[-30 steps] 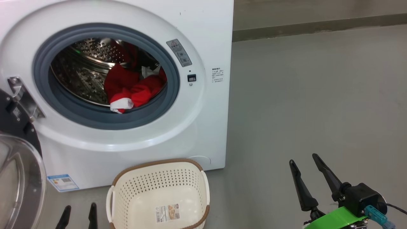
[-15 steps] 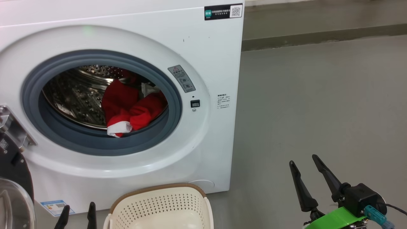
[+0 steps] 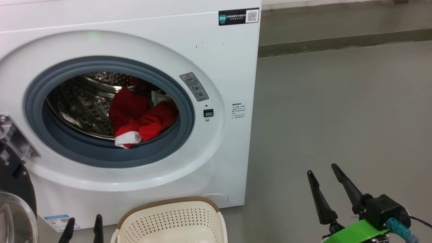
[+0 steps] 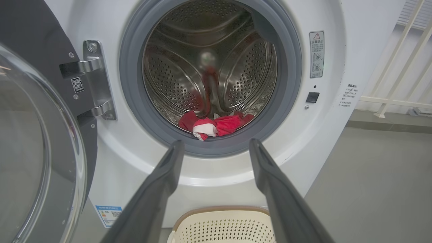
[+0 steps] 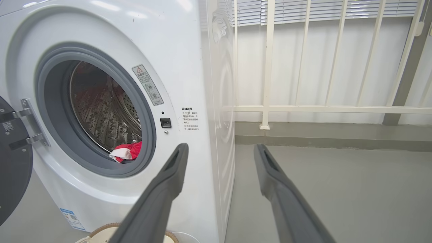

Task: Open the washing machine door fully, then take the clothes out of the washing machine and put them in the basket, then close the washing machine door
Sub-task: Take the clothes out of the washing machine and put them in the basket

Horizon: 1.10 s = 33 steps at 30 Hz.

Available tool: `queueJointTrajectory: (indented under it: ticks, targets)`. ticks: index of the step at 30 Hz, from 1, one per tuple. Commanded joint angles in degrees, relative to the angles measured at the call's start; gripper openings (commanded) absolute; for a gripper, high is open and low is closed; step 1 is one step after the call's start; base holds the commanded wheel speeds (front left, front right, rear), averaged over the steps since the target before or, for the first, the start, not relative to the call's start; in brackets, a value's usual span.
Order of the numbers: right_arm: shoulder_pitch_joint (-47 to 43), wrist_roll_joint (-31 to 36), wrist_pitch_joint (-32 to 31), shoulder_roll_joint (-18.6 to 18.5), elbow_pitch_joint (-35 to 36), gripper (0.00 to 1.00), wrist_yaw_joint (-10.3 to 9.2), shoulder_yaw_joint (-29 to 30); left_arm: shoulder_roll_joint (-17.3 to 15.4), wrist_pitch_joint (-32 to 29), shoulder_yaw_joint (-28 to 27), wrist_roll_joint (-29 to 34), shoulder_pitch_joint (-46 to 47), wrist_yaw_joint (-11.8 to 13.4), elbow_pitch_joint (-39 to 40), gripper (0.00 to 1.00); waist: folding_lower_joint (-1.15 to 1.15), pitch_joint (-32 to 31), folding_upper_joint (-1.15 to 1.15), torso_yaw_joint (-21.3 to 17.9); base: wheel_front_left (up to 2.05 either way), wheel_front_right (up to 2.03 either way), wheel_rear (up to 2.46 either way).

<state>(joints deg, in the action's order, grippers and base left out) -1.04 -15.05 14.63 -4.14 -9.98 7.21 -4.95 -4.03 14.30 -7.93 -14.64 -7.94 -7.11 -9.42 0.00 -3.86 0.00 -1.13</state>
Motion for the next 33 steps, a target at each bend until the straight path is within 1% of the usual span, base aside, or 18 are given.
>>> queueJointTrajectory:
  ticks: [1,19,27,33]
  targets:
    - [1.2,-0.5,0.4,-0.6,1.6,1.0,0.28,-1.3,-0.3,0.7,-1.7,0.4,1.6,-0.3,1.6,1.0,0.0,0.0,0.0,0.1,0.0,0.0,0.0]
    - [1.8,-0.3,0.4,-1.0,1.8,1.0,0.28,-1.7,0.0,0.7,-1.8,0.3,3.0,-0.3,1.7,1.0,0.0,2.2,0.0,0.4,0.0,0.0,0.0]
    - [2.8,-0.2,0.4,-0.9,2.4,1.0,0.28,-0.9,-0.4,0.7,-1.7,-0.1,7.2,-0.3,0.5,1.0,0.0,5.0,0.0,1.3,0.0,0.0,0.0]
    - [4.6,0.1,0.4,-1.2,2.9,1.0,0.28,-0.6,-1.2,0.7,-1.2,-1.0,12.9,-0.3,-1.3,1.0,0.0,8.2,0.0,1.9,0.0,0.0,0.0]
